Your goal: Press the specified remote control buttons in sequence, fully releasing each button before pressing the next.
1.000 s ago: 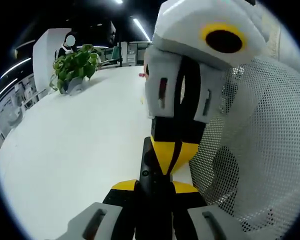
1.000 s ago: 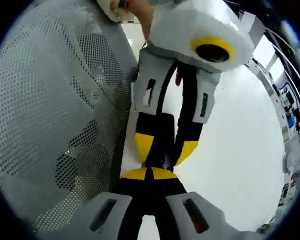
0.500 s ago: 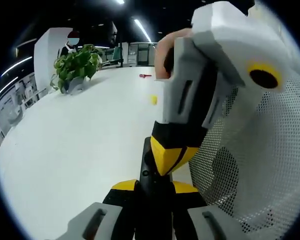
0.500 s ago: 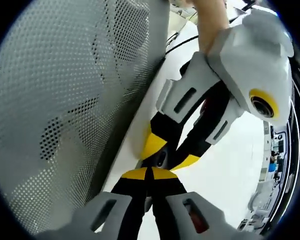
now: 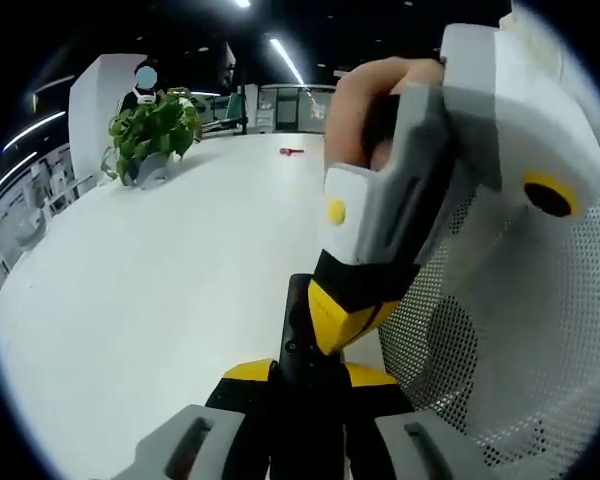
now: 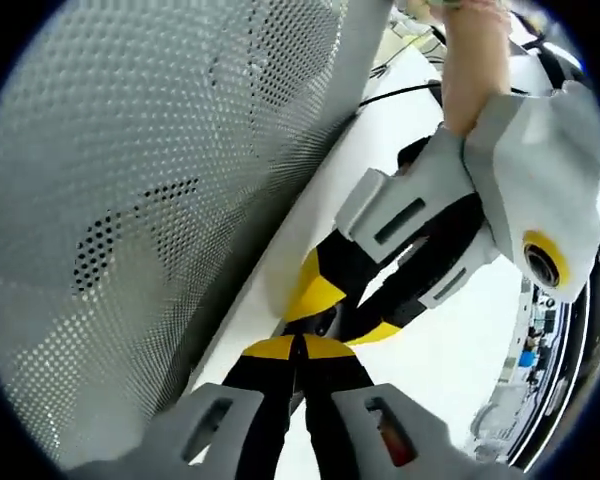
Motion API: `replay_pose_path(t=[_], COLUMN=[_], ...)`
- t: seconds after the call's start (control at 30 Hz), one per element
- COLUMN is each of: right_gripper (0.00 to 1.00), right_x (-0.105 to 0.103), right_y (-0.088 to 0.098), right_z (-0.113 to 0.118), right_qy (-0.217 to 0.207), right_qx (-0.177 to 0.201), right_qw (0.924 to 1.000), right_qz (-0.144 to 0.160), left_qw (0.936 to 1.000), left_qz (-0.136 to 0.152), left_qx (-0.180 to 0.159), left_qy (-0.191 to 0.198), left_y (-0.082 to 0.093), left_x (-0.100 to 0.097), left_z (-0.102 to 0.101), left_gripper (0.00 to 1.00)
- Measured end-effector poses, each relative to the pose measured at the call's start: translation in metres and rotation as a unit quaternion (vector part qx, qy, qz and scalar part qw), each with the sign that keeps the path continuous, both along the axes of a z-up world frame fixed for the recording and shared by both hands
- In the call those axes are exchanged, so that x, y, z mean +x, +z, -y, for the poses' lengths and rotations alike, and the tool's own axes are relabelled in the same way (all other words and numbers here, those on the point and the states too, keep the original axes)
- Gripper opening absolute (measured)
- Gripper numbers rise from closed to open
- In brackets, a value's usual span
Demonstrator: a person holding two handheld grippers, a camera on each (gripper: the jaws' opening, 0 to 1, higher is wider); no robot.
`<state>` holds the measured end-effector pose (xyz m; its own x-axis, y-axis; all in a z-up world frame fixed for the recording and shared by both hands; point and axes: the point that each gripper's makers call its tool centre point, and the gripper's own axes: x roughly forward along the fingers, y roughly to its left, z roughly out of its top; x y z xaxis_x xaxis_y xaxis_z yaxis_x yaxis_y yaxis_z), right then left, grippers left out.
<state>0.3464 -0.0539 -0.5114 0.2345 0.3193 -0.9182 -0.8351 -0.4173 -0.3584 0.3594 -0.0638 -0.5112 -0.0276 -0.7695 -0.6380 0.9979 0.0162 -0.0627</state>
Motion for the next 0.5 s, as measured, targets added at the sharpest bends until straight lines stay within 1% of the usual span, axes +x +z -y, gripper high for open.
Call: replay_pose_path(t=[0.07,0.1,0.13,0.17,0.2,0.23,0.27,0.33,0.37,0.4,0.43,0.47,0.5], right_gripper=[0.00,0.00,0.00,0.00,0.00,0.00,0.00,0.00,0.00,0.00,0.00,0.00,0.00], right_x=[0.001,0.002,0.003,0.004,0.004,0.005,0.006,0.008,0.008,0.010,0.011,0.013,0.015], right_y=[0.001,0.002,0.003,0.004,0.004,0.005,0.005,0.005,0.005,0.005,0.005,0.005,0.005], right_z=[0.000,0.000,0.000,0.000,0.000,0.000,0.000,0.001,0.002,0.003,0.004,0.007,0.008], right_qy=[-0.039,-0.073,-0.094,-0.126,-0.152,-0.183,-0.195,-0.212,-0.213,-0.224,-0.227,-0.235,-0.238], right_qx=[0.029,0.056,0.073,0.097,0.111,0.124,0.126,0.130,0.130,0.129,0.128,0.118,0.122], right_qw=[0.9983,0.9939,0.9896,0.9808,0.9727,0.9613,0.9566,0.9501,0.9497,0.9469,0.9471,0.9477,0.9473], right_qz=[-0.031,-0.061,-0.081,-0.113,-0.136,-0.164,-0.176,-0.188,-0.190,-0.191,-0.188,-0.182,-0.176], left_qw=[1.0000,1.0000,1.0000,1.0000,1.0000,1.0000,1.0000,1.0000,1.0000,1.0000,1.0000,1.0000,1.0000], left_qz=[0.000,0.000,0.000,0.000,0.000,-0.001,-0.001,-0.003,-0.004,-0.005,-0.005,-0.005,-0.007], left_qx=[0.001,0.001,0.001,0.001,0.001,0.001,0.001,0.000,0.000,0.000,0.000,-0.001,-0.001], left_qy=[0.000,0.000,0.000,0.000,0.000,0.000,0.001,0.002,0.004,0.005,0.004,0.005,0.006], left_y=[0.000,0.000,0.000,-0.001,-0.001,-0.001,0.000,-0.001,-0.001,-0.001,-0.001,-0.001,-0.002], left_x=[0.000,0.000,0.000,0.001,0.001,0.001,0.001,0.000,0.001,0.001,0.001,0.001,0.000], left_z=[0.000,0.000,0.000,0.000,0.000,0.000,0.000,0.000,0.000,0.000,0.000,0.000,0.000], left_gripper=[0.25,0.25,0.25,0.25,0.25,0.25,0.25,0.25,0.25,0.25,0.25,0.25,0.25])
